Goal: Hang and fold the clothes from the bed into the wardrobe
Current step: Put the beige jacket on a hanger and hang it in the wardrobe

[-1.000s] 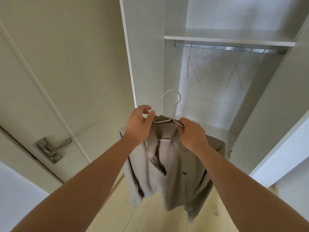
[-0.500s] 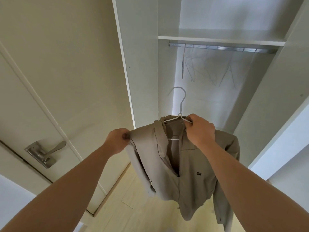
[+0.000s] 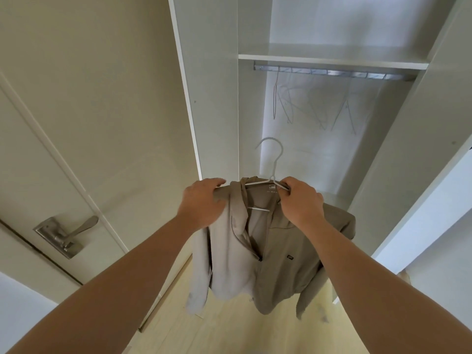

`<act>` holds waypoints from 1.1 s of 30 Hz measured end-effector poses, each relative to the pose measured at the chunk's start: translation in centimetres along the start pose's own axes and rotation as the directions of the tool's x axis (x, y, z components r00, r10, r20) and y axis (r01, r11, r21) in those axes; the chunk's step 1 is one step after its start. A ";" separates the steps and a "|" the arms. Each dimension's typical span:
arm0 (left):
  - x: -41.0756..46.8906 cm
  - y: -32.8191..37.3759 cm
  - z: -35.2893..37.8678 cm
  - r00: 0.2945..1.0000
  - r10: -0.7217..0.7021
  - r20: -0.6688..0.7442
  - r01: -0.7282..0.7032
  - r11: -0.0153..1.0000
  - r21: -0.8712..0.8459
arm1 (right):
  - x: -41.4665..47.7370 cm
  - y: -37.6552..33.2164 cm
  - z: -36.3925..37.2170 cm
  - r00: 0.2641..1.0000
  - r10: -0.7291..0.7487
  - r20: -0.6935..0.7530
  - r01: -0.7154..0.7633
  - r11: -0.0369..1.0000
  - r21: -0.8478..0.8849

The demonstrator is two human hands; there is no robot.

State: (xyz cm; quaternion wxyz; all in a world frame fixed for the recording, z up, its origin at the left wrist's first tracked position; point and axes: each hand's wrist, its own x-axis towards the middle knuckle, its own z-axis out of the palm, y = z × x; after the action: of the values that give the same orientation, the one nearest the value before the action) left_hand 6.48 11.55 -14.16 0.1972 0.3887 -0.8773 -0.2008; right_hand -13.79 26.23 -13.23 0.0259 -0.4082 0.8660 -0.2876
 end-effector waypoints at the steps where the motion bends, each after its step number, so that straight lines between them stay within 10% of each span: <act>1: 0.1 0.9 0.0 0.999 0.030 0.012 -0.029 0.999 -0.035 | 0.0 -0.2 0.0 1.000 -0.009 0.001 0.009 1.000 0.000; 21: 2.4 5.3 -0.1 0.994 -0.082 -0.074 0.052 0.938 -0.343 | 0.1 -1.9 0.6 0.997 0.075 0.036 -0.074 0.997 -0.029; 25: 3.5 5.3 -0.3 0.976 -0.215 0.028 0.191 0.789 -0.584 | 0.3 -2.2 1.2 0.993 0.102 0.053 -0.101 0.995 -0.017; 29: 4.7 4.6 -0.7 0.871 -0.385 0.306 0.442 0.339 -0.830 | 0.8 -3.1 1.7 0.992 0.115 0.050 -0.114 0.993 -0.007; 30: 5.0 4.2 -0.7 0.867 -0.402 0.296 0.444 0.351 -0.825 | 0.9 -3.3 1.9 0.992 0.120 0.044 -0.120 0.993 -0.009; 33: 5.7 2.8 -1.0 0.959 -0.277 0.055 0.273 0.858 -0.435 | 1.4 -3.5 2.3 0.987 0.158 0.020 -0.158 0.987 -0.026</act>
State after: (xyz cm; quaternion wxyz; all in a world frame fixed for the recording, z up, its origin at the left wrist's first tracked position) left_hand 1.74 8.73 -10.77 0.2533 0.4564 -0.7440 -0.4171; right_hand -11.67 22.36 -13.02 0.0533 -0.3417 0.8987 -0.2696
